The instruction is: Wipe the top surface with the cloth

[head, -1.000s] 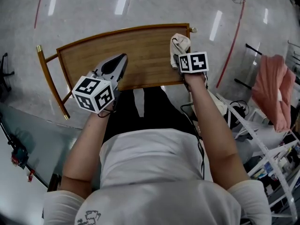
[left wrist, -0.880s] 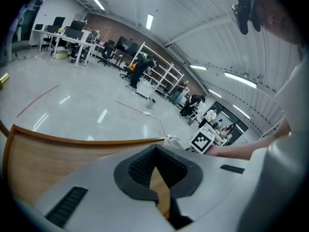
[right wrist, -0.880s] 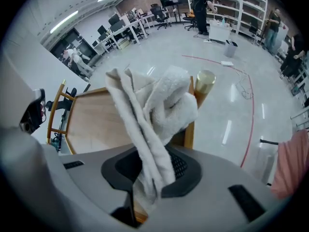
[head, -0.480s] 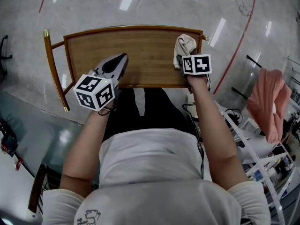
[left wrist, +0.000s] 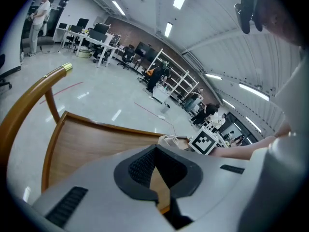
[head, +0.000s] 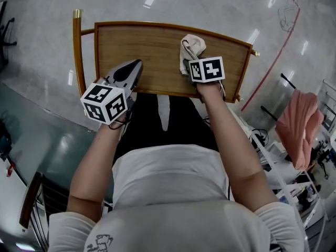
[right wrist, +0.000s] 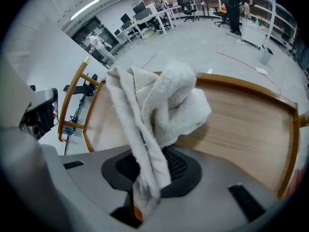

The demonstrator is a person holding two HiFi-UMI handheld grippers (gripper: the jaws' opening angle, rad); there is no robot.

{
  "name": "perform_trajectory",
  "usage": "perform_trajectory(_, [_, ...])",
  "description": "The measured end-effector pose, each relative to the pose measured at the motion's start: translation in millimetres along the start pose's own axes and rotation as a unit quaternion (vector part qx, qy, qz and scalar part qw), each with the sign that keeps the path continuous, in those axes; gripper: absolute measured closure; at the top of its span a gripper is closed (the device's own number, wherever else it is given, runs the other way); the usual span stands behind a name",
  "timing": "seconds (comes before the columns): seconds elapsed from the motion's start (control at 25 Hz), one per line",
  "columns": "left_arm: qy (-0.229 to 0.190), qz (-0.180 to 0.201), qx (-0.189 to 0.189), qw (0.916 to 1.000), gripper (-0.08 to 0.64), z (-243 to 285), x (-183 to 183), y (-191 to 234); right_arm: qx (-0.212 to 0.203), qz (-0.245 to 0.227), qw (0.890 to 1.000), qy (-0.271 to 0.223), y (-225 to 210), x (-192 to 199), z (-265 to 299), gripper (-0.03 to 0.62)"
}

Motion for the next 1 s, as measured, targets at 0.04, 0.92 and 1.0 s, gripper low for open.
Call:
perform_trajectory(0.04, [-0.001,-0.004,-0.003,1.0,0.554,-6,2,8,-0.004,-0.006,1.0,0.001,12,-4,6,0.499])
perform_trajectory(0.92, [-0.039,-0.066,-0.019,0.9969,0.554,-117,43,101,-0.077,-0.146,0.985,0.045,255,-57,120,0.499])
perform_trajectory(1.0, [-0.043,-0.07,-0.018,0.9964,0.554,-120,45,102,-0.08,-0.153,0.984,0.046,263,-55,124,0.499])
Point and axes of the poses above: the fingertips, and each gripper's own axes: z forward along the fingers, y to its left, x out of its underside, the point moved 6 cm from there along -z, backward along the fingers, and after that the axes turned 3 degrees about z, right-handed, at the moved point
